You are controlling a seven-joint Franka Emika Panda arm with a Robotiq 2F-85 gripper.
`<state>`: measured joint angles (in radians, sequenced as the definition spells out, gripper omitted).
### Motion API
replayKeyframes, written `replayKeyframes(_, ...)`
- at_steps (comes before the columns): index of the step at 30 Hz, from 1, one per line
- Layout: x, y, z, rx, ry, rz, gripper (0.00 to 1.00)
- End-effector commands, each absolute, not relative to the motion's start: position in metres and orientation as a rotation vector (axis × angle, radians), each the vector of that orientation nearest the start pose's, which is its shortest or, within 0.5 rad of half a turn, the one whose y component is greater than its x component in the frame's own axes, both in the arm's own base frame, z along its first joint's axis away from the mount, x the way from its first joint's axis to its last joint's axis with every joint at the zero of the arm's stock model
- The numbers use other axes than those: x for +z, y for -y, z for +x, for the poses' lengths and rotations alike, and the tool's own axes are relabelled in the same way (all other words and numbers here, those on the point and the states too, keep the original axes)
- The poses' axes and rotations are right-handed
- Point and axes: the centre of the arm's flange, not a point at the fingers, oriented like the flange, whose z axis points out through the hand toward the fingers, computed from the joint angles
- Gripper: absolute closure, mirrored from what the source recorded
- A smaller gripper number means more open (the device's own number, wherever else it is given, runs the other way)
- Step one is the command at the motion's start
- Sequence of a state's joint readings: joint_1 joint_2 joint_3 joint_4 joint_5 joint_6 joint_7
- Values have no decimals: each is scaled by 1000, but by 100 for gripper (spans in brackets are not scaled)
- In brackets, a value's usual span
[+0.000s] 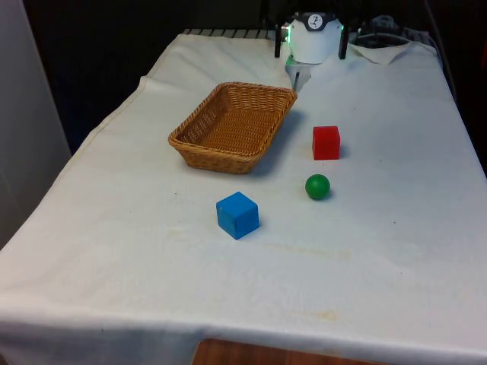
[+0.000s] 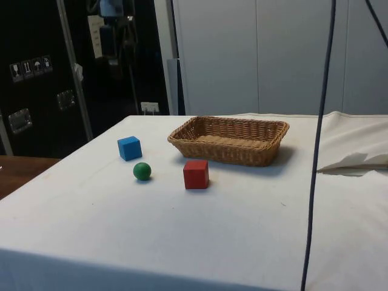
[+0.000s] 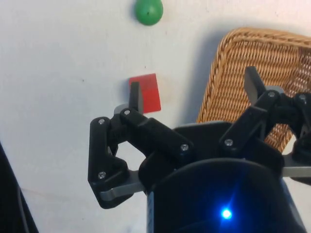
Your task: Place all non-red objects into the basket.
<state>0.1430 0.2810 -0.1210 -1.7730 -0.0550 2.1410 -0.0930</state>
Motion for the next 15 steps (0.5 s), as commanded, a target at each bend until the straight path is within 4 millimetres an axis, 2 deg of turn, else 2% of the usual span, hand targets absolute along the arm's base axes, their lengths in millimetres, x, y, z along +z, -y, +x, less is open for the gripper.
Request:
replayKeyframes(1,408,-16,645,-142,248,-3211,0)
replayKeyframes(15,387,-11,671,-156,364,-3211,0)
